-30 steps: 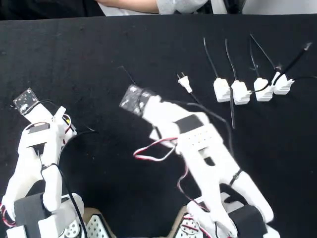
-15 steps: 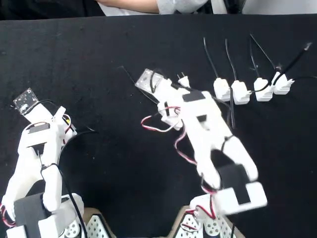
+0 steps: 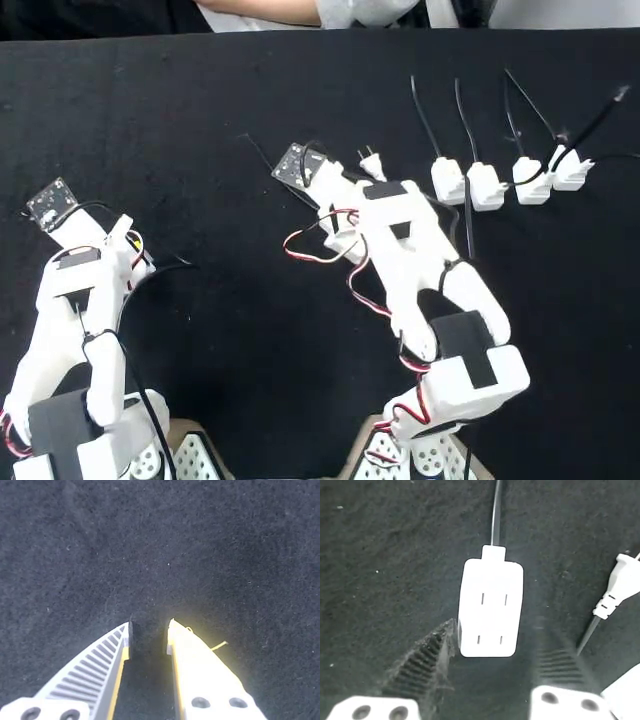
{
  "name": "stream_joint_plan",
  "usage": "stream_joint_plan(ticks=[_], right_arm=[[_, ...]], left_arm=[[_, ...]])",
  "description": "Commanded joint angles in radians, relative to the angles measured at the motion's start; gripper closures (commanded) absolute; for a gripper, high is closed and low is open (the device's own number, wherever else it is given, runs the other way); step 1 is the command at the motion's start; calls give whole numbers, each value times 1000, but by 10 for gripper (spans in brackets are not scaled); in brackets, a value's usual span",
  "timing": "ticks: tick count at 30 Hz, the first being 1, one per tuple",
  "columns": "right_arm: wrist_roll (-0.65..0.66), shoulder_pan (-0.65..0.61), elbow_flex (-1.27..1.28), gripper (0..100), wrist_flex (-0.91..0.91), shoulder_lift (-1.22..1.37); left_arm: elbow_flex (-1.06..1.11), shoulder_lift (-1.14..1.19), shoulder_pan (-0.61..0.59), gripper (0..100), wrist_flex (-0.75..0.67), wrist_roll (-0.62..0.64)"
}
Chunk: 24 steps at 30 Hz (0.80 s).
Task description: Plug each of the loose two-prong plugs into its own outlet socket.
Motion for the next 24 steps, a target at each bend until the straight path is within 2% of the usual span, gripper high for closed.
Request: stream_joint_plan(ticks=[1,6,8,13,19,24], right_arm=[[8,-9,-24,987,-6,-4],[6,-6,-2,989,0,-41],[6,-15,18,988,54,-101],[-23,-135,173,988,183,-355],[25,-307,450,988,164,-711],[77,-338,591,986,110,-894]], left_arm=[[-18,-5,10,866,-14,-2],[-18,-5,10,866,-14,-2],[-16,-5,10,866,-14,-2],[-16,-5,10,866,-14,-2],[-16,-5,10,866,-14,-2],[-16,-5,10,866,-12,-2]])
